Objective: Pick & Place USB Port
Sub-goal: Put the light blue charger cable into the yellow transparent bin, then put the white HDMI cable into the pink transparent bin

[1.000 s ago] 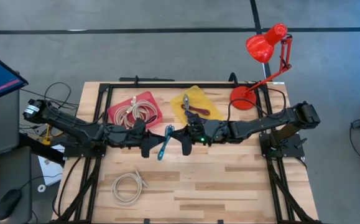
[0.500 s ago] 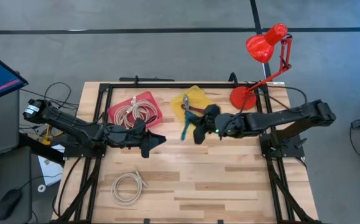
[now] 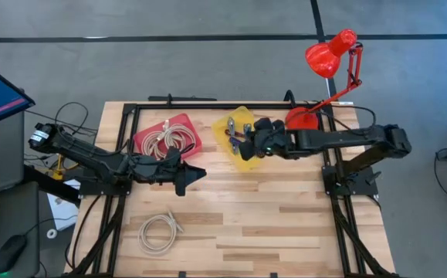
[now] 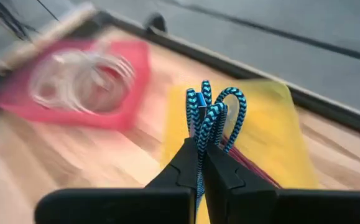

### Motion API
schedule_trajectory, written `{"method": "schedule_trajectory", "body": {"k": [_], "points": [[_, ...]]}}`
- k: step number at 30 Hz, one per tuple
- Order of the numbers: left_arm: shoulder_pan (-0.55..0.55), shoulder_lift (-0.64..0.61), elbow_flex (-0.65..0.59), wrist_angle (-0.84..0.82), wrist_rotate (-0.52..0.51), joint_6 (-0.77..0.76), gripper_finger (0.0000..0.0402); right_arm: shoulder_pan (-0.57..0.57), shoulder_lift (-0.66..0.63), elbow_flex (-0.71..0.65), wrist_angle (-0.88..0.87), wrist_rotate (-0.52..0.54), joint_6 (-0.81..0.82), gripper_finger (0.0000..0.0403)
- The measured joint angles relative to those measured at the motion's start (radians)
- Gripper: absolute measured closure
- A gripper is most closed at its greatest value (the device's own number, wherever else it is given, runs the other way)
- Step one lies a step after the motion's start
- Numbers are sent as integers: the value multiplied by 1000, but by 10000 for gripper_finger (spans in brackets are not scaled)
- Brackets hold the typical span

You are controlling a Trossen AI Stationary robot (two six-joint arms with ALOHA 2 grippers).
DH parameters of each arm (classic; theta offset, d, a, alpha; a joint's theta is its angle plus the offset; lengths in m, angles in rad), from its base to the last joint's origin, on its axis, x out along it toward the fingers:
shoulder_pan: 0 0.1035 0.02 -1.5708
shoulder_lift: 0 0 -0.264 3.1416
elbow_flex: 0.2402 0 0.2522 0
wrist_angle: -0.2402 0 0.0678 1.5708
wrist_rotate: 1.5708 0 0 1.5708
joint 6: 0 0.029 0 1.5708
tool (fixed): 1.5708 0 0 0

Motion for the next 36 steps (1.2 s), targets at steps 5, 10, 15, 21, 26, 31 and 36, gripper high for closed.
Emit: {"method": "schedule_trajectory", "body": {"k": [5,10,15,21,26,31,36], "points": [[0,0,0,-1,0,0,315,-65,90,0,0,-78,3,402],[0,0,0,-5,0,0,315,-111,183,0,-1,-155,28,402],[0,0,0,-6,0,0,315,-138,253,0,5,-183,29,402],[0,0,0,-8,0,0,315,-168,301,0,3,-220,28,387],[0,0,0,-8,0,0,315,-183,307,1,11,-260,28,348],[0,0,0,-8,0,0,315,-185,288,53,14,-260,20,324],[0,0,0,-8,0,0,315,-183,233,127,13,-371,-4,322]]}}
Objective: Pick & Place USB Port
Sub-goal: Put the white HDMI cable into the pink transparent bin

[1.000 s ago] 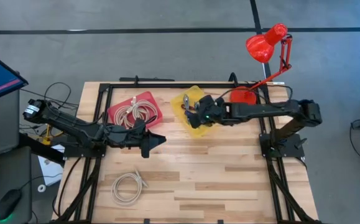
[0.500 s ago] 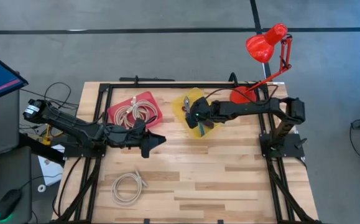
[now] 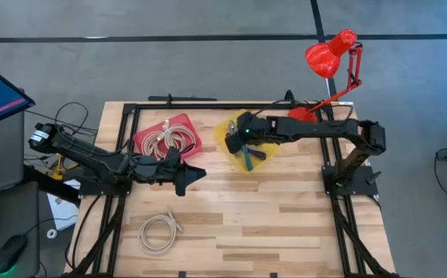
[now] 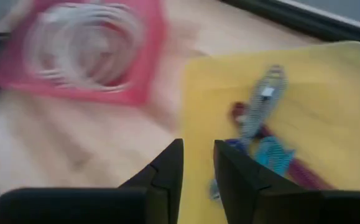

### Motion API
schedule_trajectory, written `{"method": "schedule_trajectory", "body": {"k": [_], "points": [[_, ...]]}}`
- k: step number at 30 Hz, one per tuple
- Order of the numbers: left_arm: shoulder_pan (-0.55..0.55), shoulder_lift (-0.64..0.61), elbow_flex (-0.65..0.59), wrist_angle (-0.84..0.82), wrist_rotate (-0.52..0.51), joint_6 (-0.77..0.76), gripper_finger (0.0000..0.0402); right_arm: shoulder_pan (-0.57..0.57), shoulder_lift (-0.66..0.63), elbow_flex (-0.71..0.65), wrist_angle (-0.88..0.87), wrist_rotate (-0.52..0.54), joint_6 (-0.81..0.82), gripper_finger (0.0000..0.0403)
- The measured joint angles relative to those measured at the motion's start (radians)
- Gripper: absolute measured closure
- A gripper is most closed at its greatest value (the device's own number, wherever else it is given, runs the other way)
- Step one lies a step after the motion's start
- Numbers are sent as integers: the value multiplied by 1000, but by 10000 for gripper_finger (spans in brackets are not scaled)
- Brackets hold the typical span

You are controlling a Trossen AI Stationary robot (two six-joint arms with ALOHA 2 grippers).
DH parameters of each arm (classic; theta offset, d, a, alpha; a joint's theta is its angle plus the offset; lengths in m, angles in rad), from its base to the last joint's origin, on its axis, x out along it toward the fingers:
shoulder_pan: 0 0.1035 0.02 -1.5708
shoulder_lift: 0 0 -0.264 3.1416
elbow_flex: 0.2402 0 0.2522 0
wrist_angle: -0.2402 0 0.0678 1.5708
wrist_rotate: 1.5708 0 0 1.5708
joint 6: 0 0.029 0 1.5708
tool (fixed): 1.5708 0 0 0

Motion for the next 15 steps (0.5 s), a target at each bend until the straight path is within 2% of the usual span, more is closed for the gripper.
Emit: {"method": "schedule_trajectory", "body": {"k": [4,7,11,15], "points": [[0,0,0,-2,0,0,315,6,-66,50,-7,-116,-3,330],[0,0,0,-8,0,0,315,32,-127,67,-6,-112,-20,339],[0,0,0,-8,0,0,315,96,-212,67,-12,-30,-57,354],[0,0,0,-8,1,34,315,194,-286,67,-15,118,-73,370]]}}
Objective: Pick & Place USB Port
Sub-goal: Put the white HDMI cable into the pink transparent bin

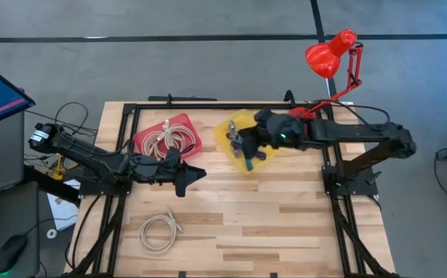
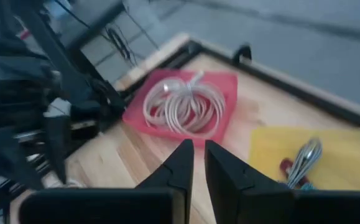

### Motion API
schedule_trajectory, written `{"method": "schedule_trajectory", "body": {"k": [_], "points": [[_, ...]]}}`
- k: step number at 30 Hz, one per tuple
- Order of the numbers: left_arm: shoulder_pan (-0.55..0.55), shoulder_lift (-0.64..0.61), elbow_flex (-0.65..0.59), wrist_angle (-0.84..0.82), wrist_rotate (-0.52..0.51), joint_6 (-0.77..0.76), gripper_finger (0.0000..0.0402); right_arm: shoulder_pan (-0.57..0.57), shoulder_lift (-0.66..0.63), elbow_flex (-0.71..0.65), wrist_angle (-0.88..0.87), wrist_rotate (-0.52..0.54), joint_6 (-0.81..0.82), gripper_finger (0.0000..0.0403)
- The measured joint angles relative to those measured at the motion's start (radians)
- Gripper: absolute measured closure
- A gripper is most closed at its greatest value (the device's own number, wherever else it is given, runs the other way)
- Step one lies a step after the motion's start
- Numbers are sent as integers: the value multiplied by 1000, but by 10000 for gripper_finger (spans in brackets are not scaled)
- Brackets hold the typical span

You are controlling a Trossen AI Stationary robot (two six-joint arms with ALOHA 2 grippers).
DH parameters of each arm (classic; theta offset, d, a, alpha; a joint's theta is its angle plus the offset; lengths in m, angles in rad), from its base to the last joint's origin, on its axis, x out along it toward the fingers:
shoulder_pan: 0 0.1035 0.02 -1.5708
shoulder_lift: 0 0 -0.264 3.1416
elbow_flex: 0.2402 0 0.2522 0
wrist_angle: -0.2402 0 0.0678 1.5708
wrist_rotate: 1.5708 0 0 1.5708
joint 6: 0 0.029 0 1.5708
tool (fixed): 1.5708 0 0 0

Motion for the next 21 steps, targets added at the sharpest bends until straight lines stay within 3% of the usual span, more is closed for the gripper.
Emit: {"method": "schedule_trajectory", "body": {"k": [4,10,21], "points": [[0,-13,0,2,93,73,316,107,-48,0,-3,132,-37,383],[-30,-80,0,-1,257,192,333,224,-73,0,-27,195,-37,394],[-131,-256,0,-153,237,181,396,330,-45,-1,-55,277,58,395]]}}
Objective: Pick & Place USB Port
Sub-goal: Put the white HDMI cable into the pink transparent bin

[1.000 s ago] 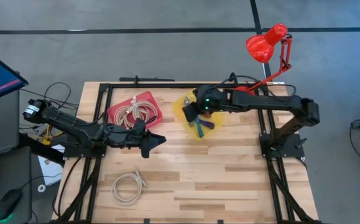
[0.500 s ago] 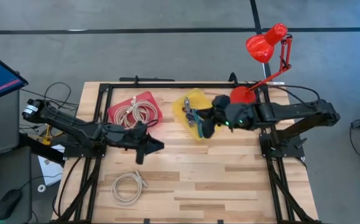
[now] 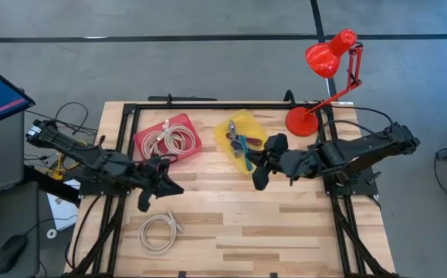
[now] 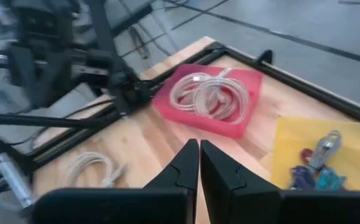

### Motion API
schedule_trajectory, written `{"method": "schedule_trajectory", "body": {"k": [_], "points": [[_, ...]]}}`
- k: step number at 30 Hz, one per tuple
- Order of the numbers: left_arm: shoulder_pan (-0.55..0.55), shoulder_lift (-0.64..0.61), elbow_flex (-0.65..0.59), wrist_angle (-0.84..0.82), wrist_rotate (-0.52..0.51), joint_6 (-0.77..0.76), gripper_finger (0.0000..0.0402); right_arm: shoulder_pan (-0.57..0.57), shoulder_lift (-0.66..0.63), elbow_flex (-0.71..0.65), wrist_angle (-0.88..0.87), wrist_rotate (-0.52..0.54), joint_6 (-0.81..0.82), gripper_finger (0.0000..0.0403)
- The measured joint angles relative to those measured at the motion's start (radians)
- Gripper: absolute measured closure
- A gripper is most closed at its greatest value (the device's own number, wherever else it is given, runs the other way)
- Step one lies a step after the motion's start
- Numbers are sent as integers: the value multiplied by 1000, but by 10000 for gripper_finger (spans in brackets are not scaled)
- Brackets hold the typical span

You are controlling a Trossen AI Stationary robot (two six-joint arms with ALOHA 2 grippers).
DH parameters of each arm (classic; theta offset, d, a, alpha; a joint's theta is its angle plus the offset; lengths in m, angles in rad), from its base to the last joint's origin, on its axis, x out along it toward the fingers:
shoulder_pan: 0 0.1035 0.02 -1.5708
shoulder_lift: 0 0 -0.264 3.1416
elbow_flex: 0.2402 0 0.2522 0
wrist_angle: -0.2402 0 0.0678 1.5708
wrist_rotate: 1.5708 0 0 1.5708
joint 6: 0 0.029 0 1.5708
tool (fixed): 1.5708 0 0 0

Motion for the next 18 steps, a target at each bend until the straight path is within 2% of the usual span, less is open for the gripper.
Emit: {"method": "schedule_trajectory", "body": {"k": [8,18], "points": [[-61,-35,11,-195,-17,-140,397,60,40,0,8,43,97,395],[-145,50,113,-520,-16,-280,398,144,107,0,4,158,203,395]]}}
